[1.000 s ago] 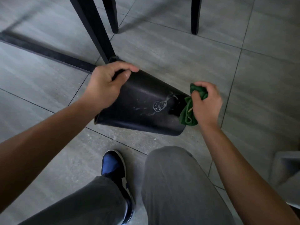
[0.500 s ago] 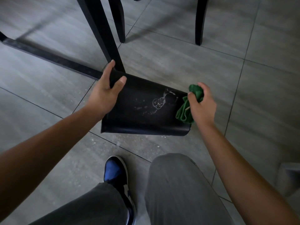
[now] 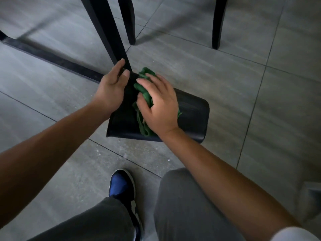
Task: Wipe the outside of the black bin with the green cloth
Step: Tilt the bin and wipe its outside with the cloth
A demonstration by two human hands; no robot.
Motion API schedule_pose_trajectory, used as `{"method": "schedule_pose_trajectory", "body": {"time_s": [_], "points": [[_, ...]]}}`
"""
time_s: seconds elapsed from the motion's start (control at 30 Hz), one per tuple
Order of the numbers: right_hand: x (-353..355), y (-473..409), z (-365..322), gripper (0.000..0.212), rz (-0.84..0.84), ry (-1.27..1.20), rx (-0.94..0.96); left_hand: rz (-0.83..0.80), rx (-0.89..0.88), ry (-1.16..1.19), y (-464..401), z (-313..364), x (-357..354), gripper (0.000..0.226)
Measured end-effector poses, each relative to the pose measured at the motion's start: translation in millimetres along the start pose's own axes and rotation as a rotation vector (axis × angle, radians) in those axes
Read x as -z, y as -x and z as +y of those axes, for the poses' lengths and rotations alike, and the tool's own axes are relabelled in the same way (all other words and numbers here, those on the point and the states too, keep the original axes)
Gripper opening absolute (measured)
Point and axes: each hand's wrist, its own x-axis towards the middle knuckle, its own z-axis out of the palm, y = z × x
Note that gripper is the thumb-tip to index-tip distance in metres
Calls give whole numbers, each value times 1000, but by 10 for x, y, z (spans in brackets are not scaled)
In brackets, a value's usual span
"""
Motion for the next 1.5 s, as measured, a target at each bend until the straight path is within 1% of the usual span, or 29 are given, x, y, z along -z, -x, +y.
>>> {"method": "schedule_pose_trajectory", "body": {"time_s": [0.07, 0.13, 0.23, 0.3, 0.33, 0.37, 0.4, 0.47, 0.53, 0.6, 0.63, 0.7, 0.73, 0.83, 0.87, 0.9, 0.93, 1.0, 1.07, 1.13, 1.17, 1.23, 1.33, 1.4, 1.43, 1.5], "points": [[34, 5, 208, 35, -1, 72, -74, -13, 17, -22, -65, -71, 63, 63], [159, 27, 516, 35, 26, 113, -205, -17, 44, -62, -38, -96, 115, 66], [479, 89, 1038, 35, 46, 169, -459, 6, 54, -115, 127, -109, 112, 61], [615, 113, 1186, 36, 67, 164, -634, 0, 43, -96, 205, -62, 33, 56], [611, 102, 1164, 36, 83, 155, -673, -10, 39, -84, 237, -6, -10, 54], [575, 79, 1080, 36, 89, 137, -671, -7, 40, -71, 258, 57, -52, 54], [521, 53, 940, 35, 81, 110, -619, 7, 47, -56, 266, 113, -88, 53], [353, -20, 565, 32, 55, 52, -407, 41, 55, -28, 235, 210, -151, 53], [142, -40, 167, 33, 32, -3, -205, 63, 31, -32, 195, 277, -199, 50], [29, -6, -86, 37, -13, -21, -74, 67, -6, -63, 142, 283, -199, 41], [42, 29, -80, 38, -43, -11, -51, 59, -15, -80, 124, 265, -178, 35], [175, 98, 200, 38, -44, 55, -105, 35, 3, -106, 115, 228, -121, 42], [284, 136, 416, 37, -30, 107, -196, 29, 19, -119, 131, 210, -88, 47], [662, 229, 964, 37, 7, 185, -638, 56, 22, -148, 192, 202, -91, 49], [694, 221, 997, 37, 31, 182, -726, 66, 20, -146, 212, 206, -113, 49], [655, 197, 920, 37, 40, 169, -747, 74, 26, -136, 222, 220, -140, 48], [567, 173, 756, 36, 39, 140, -690, 78, 39, -118, 221, 244, -173, 48], [319, 145, 312, 36, 37, 77, -445, 89, 53, -101, 217, 299, -236, 46], [120, 140, -53, 39, 22, -15, -217, 101, 31, -91, 198, 293, -261, 40], [80, 166, -159, 42, -22, -65, -110, 93, 10, -101, 192, 244, -244, 31], [116, 188, -87, 42, -35, -52, -112, 85, 2, -117, 187, 227, -224, 31], [230, 217, 231, 40, -16, 18, -227, 78, 25, -138, 166, 184, -154, 40], [512, 264, 904, 39, 39, 161, -555, 79, 62, -136, 208, 117, -73, 46], [629, 303, 1202, 39, 40, 226, -717, 101, 77, -134, 238, 117, -80, 46], [654, 323, 1267, 38, 30, 247, -749, 102, 82, -132, 250, 151, -105, 47], [691, 344, 1289, 37, 2, 263, -747, 91, 86, -117, 276, 245, -155, 47]]}}
